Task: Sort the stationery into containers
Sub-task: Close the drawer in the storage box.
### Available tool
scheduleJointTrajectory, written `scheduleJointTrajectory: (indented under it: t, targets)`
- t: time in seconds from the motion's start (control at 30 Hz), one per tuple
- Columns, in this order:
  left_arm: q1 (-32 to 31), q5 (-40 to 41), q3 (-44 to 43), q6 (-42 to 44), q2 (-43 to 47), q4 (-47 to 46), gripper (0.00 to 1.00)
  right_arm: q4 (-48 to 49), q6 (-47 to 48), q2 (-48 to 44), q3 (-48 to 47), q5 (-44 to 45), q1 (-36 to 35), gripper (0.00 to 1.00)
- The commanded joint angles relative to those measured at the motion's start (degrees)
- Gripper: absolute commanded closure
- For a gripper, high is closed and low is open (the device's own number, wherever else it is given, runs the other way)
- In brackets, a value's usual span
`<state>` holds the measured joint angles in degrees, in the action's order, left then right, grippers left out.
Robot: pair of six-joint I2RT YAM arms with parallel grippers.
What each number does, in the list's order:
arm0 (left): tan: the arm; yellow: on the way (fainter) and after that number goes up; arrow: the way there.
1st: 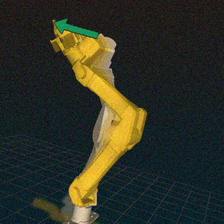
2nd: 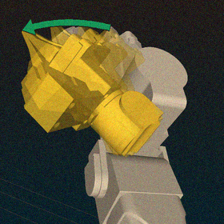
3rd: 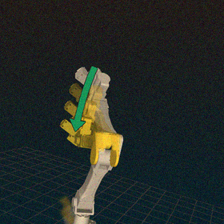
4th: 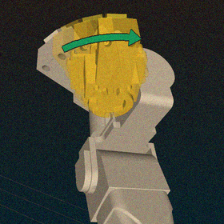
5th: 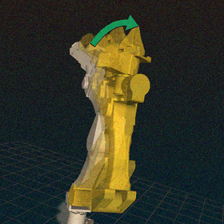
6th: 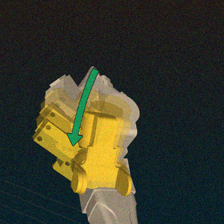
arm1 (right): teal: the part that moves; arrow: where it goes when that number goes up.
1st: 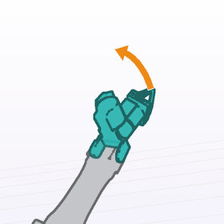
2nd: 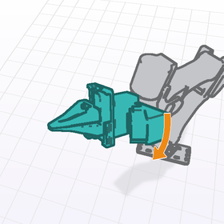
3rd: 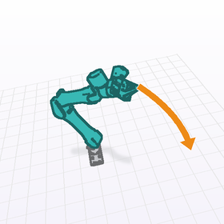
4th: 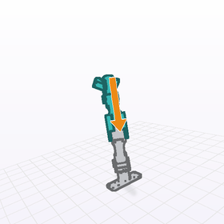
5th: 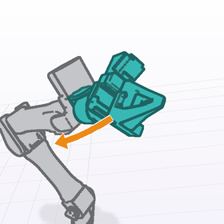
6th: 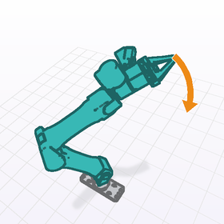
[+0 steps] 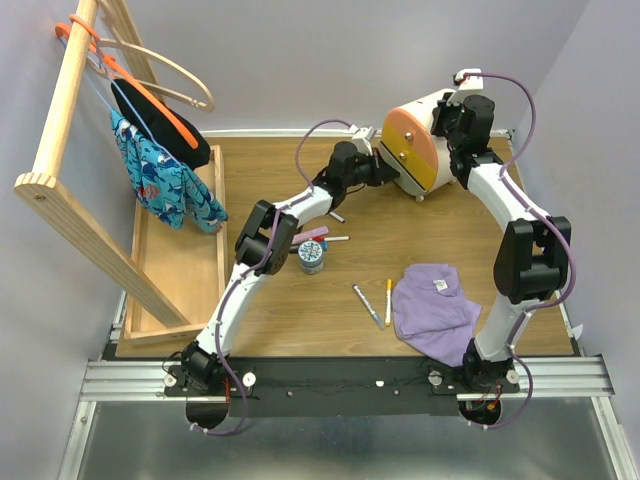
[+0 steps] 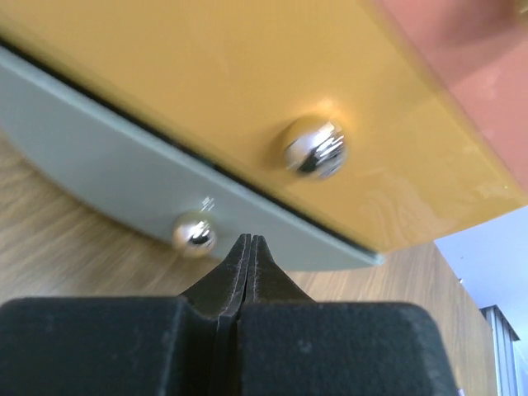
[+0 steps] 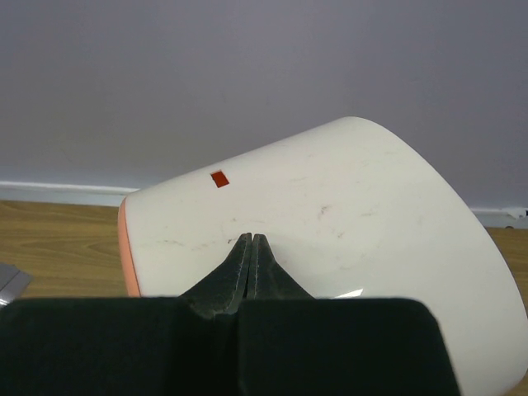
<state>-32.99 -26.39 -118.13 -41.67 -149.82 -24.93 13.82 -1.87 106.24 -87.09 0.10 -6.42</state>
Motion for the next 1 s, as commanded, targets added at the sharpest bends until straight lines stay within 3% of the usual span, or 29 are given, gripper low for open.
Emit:
scheduleJointTrajectory:
  t: [0.0,0.33,0.63,0.8,0.97]
  targets:
    - [-0.8,1.6,-4.7,1.8,-1.2,1.6,1.0,-5.4,0.8,3.2,1.3,-0.4,0.1,0.99]
    - [-3.1,6.7,-11.1,4.1,-5.1,6.6,1.0,-6.0,1.0,2.8,1.3,-0.4,0.2,0.99]
    - [-2.4,3.0,-6.9,6.0,-0.5,0.2,1.0,-5.0,0.5,2.6,1.9,-1.0,0.4,0.99]
    - [-1.8,0.6,3.0,5.8,6.3,-8.4,1.0,-4.8,-0.7,1.1,-0.4,-0.4,0.5,0.99]
    - [-1.5,-0.2,13.5,5.0,13.7,-12.2,1.0,-0.8,-2.0,-1.2,-1.9,11.1,1.8,0.99]
